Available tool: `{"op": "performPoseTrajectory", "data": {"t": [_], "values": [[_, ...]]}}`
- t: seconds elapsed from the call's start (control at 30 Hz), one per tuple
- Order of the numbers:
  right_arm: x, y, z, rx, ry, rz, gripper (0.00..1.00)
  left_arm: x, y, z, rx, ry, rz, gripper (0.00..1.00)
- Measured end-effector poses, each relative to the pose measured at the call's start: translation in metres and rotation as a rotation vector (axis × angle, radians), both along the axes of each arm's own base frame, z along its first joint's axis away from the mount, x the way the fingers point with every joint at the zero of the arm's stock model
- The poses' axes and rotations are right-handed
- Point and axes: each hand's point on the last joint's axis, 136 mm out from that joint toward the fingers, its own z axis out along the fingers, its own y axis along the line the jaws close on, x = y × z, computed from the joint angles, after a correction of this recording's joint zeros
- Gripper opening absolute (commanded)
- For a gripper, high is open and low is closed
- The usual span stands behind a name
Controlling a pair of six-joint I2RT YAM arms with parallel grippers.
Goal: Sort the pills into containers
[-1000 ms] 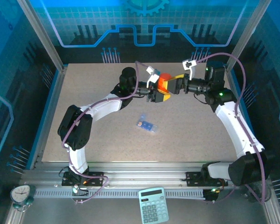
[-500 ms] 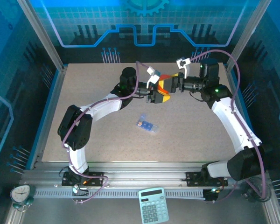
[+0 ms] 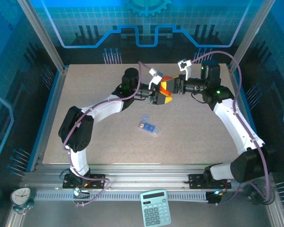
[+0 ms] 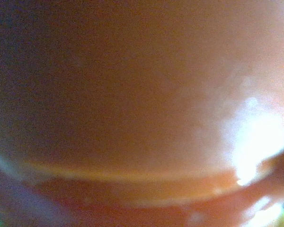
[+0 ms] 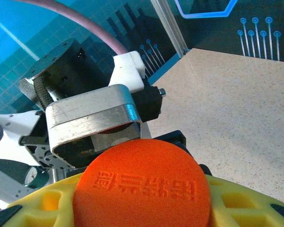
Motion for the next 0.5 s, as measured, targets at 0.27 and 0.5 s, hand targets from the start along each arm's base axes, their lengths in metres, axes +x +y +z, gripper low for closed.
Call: {"op": "performPoseTrajectory", "data": {"t": [0.27, 0.5], "values": [[0.021, -0.037, -0.029, 0.002, 0.117, -0.199, 0.32, 0.002, 0.006, -0.020, 0.028, -0.046, 0.059, 0.99], [0.039, -0.082, -0.060, -0.044, 0.147, -0.427, 0.34, 0.005, 0.033, -0.037, 0.089, -0.027, 0.158, 0.99]]}}
